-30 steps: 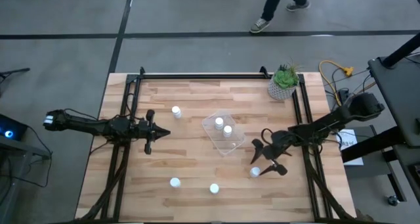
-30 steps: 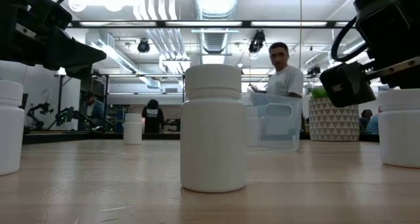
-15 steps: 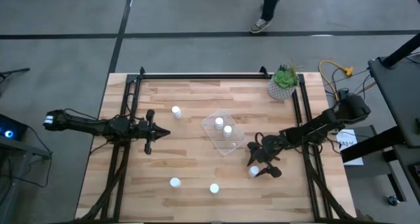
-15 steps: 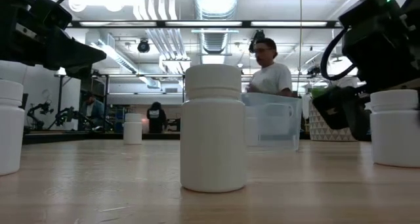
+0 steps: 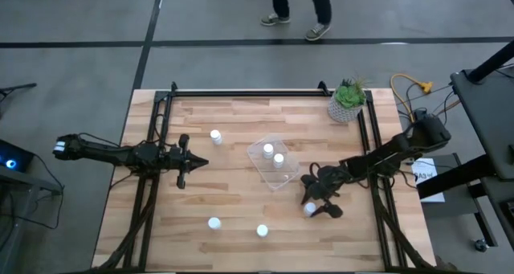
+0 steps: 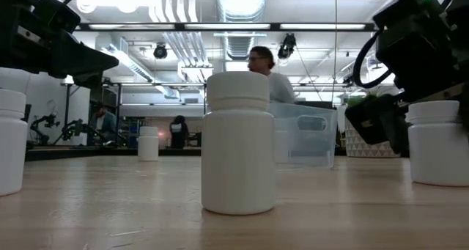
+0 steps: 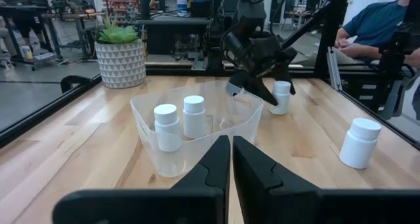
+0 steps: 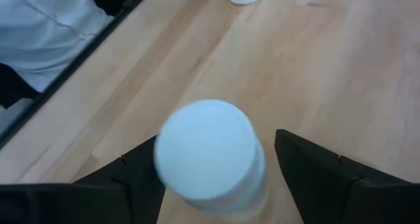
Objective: Pick and place pill bottles into a basket
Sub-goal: Put the white pill bottle into the transparent bin
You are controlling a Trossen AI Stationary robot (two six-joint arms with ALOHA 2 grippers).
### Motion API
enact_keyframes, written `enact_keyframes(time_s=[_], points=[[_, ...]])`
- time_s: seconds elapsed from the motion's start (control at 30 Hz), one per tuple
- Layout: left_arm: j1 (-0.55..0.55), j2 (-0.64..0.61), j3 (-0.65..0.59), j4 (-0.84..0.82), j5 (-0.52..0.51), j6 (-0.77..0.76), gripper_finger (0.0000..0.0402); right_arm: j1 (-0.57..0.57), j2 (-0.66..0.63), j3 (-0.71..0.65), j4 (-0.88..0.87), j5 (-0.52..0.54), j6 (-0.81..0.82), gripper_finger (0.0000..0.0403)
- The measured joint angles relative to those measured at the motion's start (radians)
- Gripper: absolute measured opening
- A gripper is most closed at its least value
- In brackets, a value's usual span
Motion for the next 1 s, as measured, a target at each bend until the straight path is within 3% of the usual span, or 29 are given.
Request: enact_keyframes(time_s=[0.6,1.0], points=[[0.0,0.002,0.0,-0.001,0.0,0.0,0.0,0.0,-0.131,0.0,-0.103,-0.015,0.022,0.0225],[0.0,0.0,0.0,-0.007,0.0,0.0,0.0,0.0,-0.123,-0.003,-0.128,-0.013,-0.044,0.0224]])
